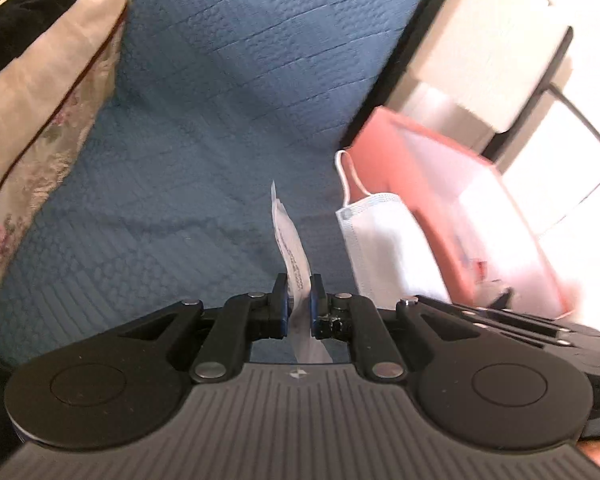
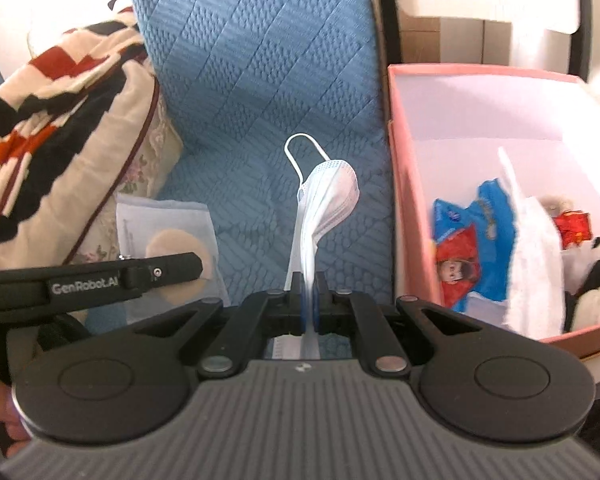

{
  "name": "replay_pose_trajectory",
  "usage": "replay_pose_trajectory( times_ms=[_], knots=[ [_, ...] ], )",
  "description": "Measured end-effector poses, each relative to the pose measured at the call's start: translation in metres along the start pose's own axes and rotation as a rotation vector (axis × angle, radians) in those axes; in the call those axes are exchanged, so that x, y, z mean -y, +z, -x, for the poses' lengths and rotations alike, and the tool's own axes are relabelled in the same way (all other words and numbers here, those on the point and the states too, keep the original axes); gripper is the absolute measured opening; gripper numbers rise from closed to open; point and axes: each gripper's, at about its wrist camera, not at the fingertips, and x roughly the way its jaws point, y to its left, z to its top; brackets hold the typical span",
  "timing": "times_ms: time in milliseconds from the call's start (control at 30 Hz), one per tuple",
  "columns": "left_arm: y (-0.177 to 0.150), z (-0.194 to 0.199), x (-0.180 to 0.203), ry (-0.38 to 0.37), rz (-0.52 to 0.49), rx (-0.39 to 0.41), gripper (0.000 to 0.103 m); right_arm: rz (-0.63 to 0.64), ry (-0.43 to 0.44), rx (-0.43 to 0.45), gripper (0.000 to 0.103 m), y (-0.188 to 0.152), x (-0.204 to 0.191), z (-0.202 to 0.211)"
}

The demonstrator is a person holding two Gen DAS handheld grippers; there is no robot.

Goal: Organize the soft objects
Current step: 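Carry the packet with the left tool into the pink box while the right carries the mask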

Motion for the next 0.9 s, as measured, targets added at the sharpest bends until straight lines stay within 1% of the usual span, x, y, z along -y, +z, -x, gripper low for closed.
replay_pose_trajectory(
  times_ms=[100, 200, 333, 433, 567, 733, 900],
  knots=[
    [0.007, 0.01, 0.02, -0.013, -0.016, 0.008, 0.012, 0.0, -0.006, 0.023, 0.007, 0.009, 0.007, 0.018],
    [0.016, 0.013, 0.036, -0.046, -0.02, 0.008, 0.012, 0.006, -0.007, 0.051, 0.007, 0.018, 0.016, 0.034],
    [0.027, 0.012, 0.057, -0.083, -0.021, 0.001, 0.012, -0.019, -0.011, 0.087, 0.007, 0.032, 0.037, 0.051],
    [0.035, 0.01, 0.077, -0.098, -0.041, 0.0, 0.012, -0.032, -0.033, 0.114, 0.007, 0.039, 0.052, 0.063],
    [0.05, 0.008, 0.102, -0.123, -0.061, 0.009, 0.012, -0.046, -0.033, 0.147, 0.007, 0.052, 0.069, 0.077],
    [0.069, 0.004, 0.13, -0.15, -0.073, 0.025, 0.012, -0.055, -0.073, 0.214, 0.007, 0.071, 0.092, 0.097],
    [0.083, -0.007, 0.156, -0.176, -0.092, 0.022, 0.012, -0.077, -0.105, 0.245, 0.007, 0.082, 0.12, 0.107]
  ],
)
